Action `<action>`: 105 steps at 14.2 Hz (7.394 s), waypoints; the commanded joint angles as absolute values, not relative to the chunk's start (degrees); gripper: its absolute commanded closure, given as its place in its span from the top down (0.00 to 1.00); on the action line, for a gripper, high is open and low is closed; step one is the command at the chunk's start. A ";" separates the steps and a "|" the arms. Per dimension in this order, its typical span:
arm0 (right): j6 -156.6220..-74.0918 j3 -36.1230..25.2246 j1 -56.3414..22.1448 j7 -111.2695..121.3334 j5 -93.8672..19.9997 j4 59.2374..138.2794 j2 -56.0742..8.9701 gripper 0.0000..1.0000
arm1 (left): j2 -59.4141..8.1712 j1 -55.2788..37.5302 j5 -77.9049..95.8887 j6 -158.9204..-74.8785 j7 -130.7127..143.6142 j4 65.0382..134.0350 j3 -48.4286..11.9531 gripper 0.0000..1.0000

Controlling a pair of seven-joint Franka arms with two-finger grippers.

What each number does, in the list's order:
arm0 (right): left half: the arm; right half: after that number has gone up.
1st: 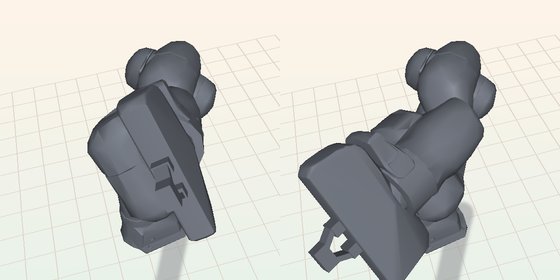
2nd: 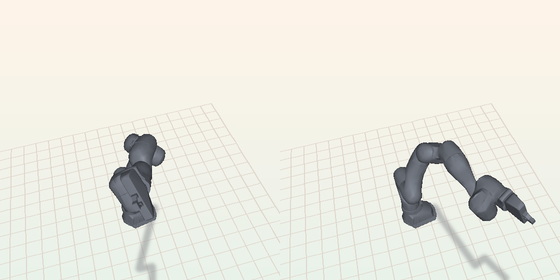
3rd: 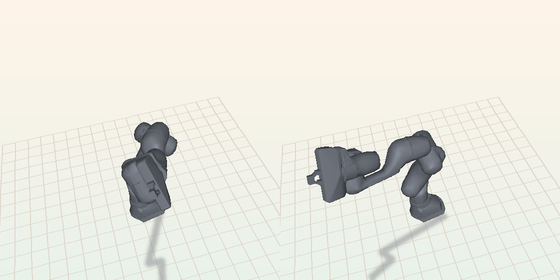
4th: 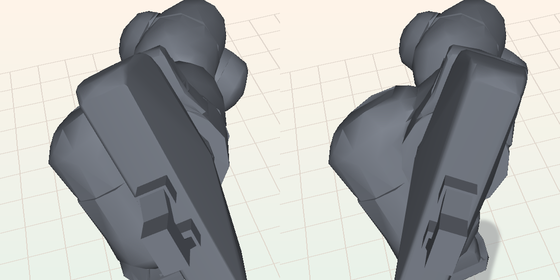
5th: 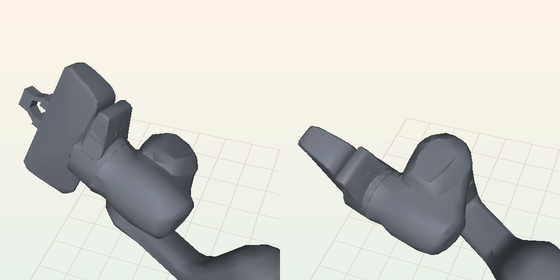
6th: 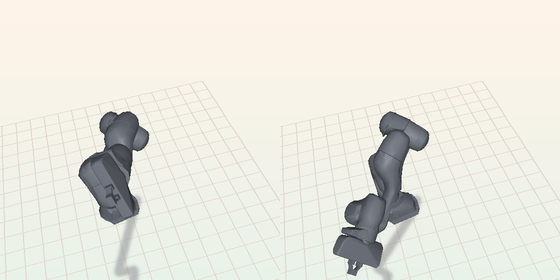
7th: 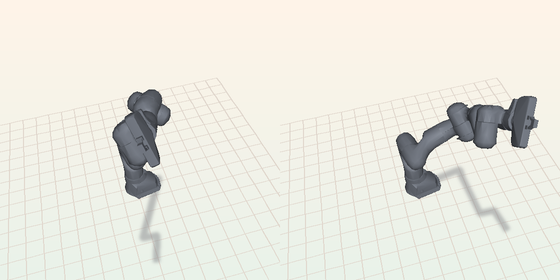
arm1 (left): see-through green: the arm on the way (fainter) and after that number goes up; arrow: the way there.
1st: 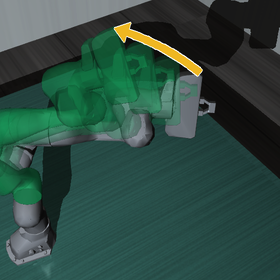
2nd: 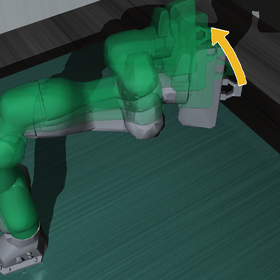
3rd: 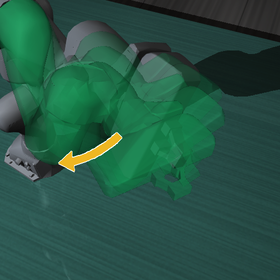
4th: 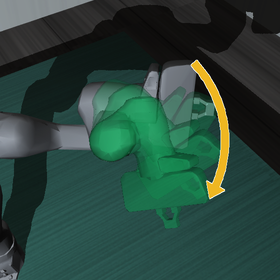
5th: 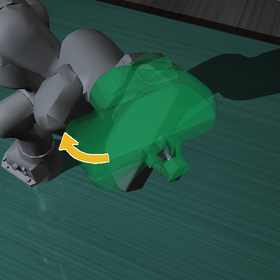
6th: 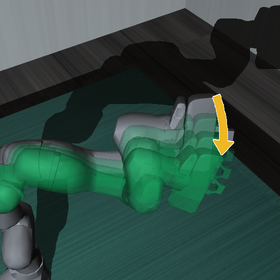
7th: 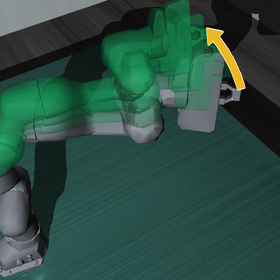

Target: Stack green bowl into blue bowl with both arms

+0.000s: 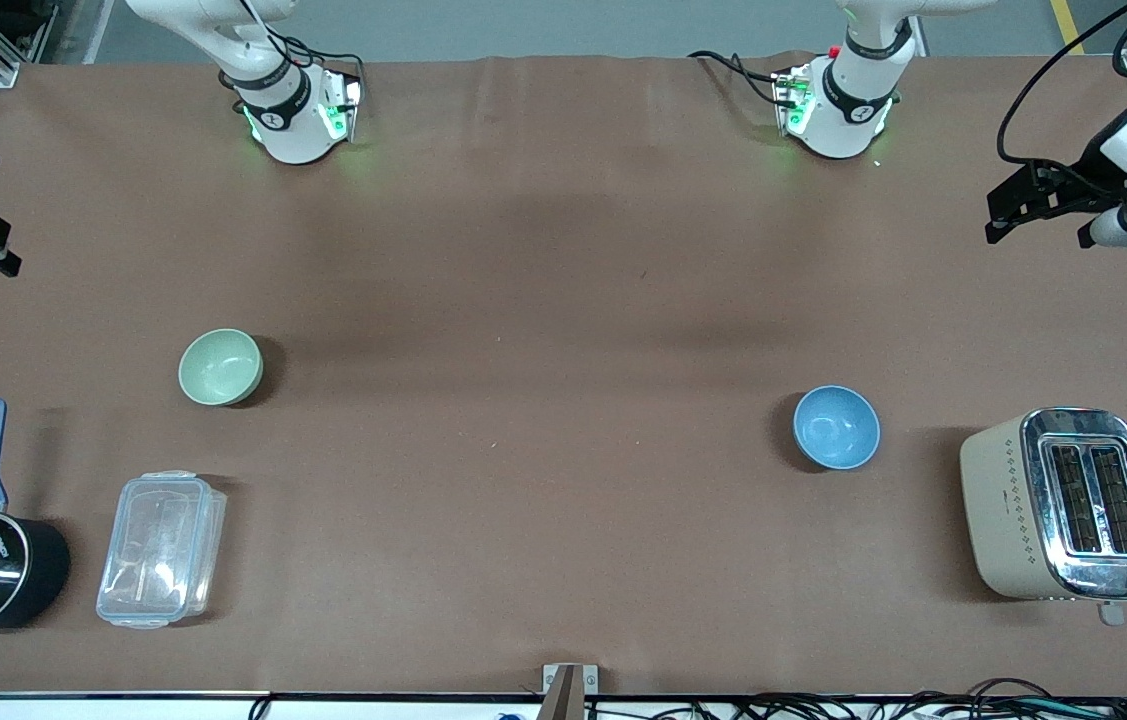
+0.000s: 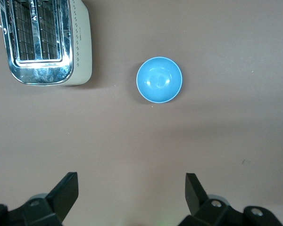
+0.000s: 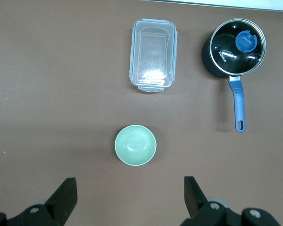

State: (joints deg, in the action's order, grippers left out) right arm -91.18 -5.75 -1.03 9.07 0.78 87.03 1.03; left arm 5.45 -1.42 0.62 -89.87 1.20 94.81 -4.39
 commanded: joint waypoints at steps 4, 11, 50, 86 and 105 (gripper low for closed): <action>-91.05 -5.54 -0.70 9.14 0.79 86.48 0.70 1.00 | 2.57 -1.05 -0.62 -89.74 1.06 90.72 -4.40 1.00; -92.45 -5.54 -0.70 9.32 0.79 88.23 0.70 1.00 | -7.10 -1.67 -2.98 -92.11 2.28 89.82 -4.39 1.00; -148.01 -5.01 8.09 12.30 1.58 134.48 -16.08 0.04 | -32.53 0.70 1.41 -125.16 8.00 99.40 -8.78 0.00; -127.60 -5.10 -35.33 -44.47 -15.29 109.34 -16.60 0.00 | -23.13 -14.51 -6.77 -108.14 42.92 81.74 -8.43 1.00; -140.18 -5.01 -40.17 -49.13 -15.38 112.76 -23.38 0.02 | -11.78 -2.11 -5.01 -87.20 11.69 75.15 -8.17 1.00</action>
State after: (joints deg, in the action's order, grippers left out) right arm -139.31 -4.46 -39.54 -48.72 -14.37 111.66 -24.38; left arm -12.45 -2.31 -5.83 -89.14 12.77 75.40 -7.76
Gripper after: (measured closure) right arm 0.947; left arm 0.000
